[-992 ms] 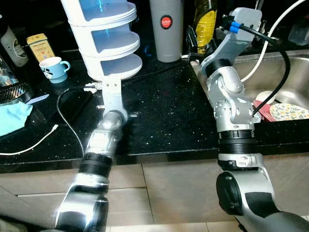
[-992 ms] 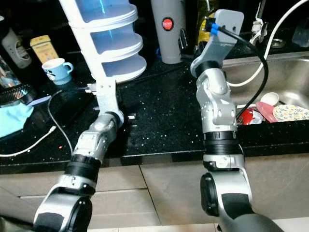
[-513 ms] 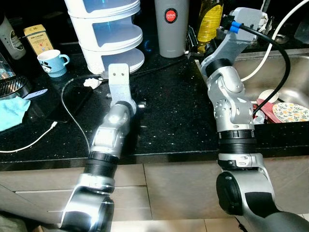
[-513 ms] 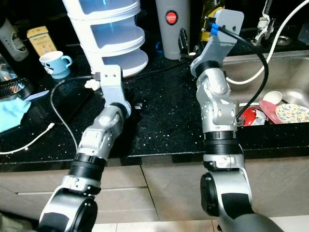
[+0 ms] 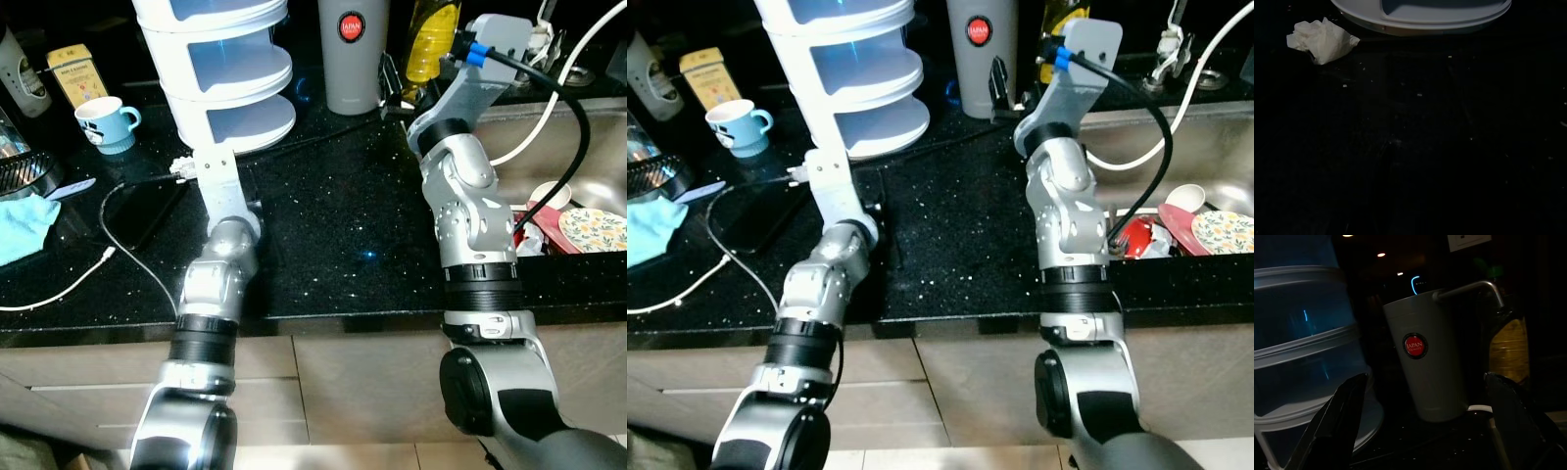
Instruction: Kitchen organization
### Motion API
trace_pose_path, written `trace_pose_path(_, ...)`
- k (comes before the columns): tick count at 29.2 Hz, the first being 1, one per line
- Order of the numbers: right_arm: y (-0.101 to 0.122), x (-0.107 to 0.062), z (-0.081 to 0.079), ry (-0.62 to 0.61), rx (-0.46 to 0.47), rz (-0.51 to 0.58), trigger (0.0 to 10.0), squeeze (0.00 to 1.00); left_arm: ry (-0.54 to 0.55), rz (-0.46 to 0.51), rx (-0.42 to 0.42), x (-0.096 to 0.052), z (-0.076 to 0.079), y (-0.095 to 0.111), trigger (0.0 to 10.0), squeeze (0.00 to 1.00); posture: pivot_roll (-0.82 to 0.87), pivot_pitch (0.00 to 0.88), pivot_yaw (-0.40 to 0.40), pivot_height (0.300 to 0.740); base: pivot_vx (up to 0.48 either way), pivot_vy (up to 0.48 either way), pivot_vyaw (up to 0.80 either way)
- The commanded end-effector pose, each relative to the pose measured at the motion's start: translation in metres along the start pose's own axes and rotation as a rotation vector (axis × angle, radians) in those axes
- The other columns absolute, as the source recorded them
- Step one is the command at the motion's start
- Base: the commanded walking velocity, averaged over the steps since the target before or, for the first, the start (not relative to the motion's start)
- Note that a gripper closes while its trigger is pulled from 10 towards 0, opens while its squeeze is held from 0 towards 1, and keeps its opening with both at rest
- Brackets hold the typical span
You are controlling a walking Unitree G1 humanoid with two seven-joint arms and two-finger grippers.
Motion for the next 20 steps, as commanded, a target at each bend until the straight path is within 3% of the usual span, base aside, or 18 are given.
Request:
trace_pose_path(1, -0.003, 0.000, -0.003, 0.008, 0.005, -0.012, 10.0, 0.00, -0.036, -0.097, -0.061, -0.006, 0.020, -0.024, 10.0, 0.00, 0.01, 0.000, 0.070, 0.740, 0.000, 0.000, 0.00)
trace_pose_path(9, -0.003, -0.001, -0.003, 0.008, 0.006, -0.014, 10.0, 0.00, -0.031, -0.132, -0.055, -0.007, 0.019, -0.031, 10.0, 0.00, 0.01, 0.000, 0.070, 0.740, 0.000, 0.000, 0.00)
trace_pose_path(10, -0.003, -0.001, -0.003, 0.007, 0.007, -0.014, 10.0, 0.00, -0.093, -0.147, -0.028, -0.010, 0.029, -0.034, 10.0, 0.00, 0.01, 0.000, 0.070, 0.740, 0.000, 0.000, 0.00)
trace_pose_path(11, -0.003, -0.001, -0.003, 0.007, 0.007, -0.014, 10.0, 0.00, -0.093, -0.147, -0.028, -0.010, 0.029, -0.034, 10.0, 0.00, 0.01, 0.000, 0.070, 0.740, 0.000, 0.000, 0.00)
trace_pose_path(13, -0.003, 0.000, -0.004, 0.007, 0.009, -0.014, 10.0, 0.00, -0.199, -0.148, 0.038, -0.016, 0.050, -0.037, 10.0, 0.00, 0.02, 0.000, 0.071, 0.740, 0.000, 0.000, 0.00)
trace_pose_path(14, -0.003, 0.000, -0.004, 0.007, 0.009, -0.014, 10.0, 0.00, -0.199, -0.148, 0.038, -0.016, 0.050, -0.037, 10.0, 0.00, 0.02, 0.000, 0.071, 0.740, 0.000, 0.000, 0.00)
trace_pose_path(16, -0.004, 0.000, -0.004, 0.007, 0.012, -0.015, 10.0, 0.00, -0.246, -0.104, 0.145, -0.020, 0.059, -0.033, 10.0, 0.00, 0.02, 0.000, 0.070, 0.740, 0.000, 0.000, 0.00)
trace_pose_path(19, -0.004, 0.000, -0.004, 0.007, 0.012, -0.015, 10.0, 0.00, -0.261, -0.075, 0.200, -0.021, 0.061, -0.030, 10.0, 0.00, 0.02, 0.000, 0.070, 0.740, 0.000, 0.000, 0.00)
trace_pose_path(20, -0.004, 0.000, -0.005, 0.007, 0.013, -0.016, 10.0, 0.00, -0.276, -0.003, 0.312, -0.023, 0.065, -0.025, 10.0, 0.00, 0.02, 0.000, 0.074, 0.740, 0.000, 0.000, 0.00)
Point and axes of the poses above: a point about 5 cm out from each wrist's last joint towards the gripper, its own x axis pointing out of the wrist towards the gripper, its own y axis along the axis of the wrist's last joint, z = x × y, the point moved 4 cm from there along x, pointing out of the wrist towards the gripper, and after that the axes turned 6 degrees about x, right-handed, at the moved point
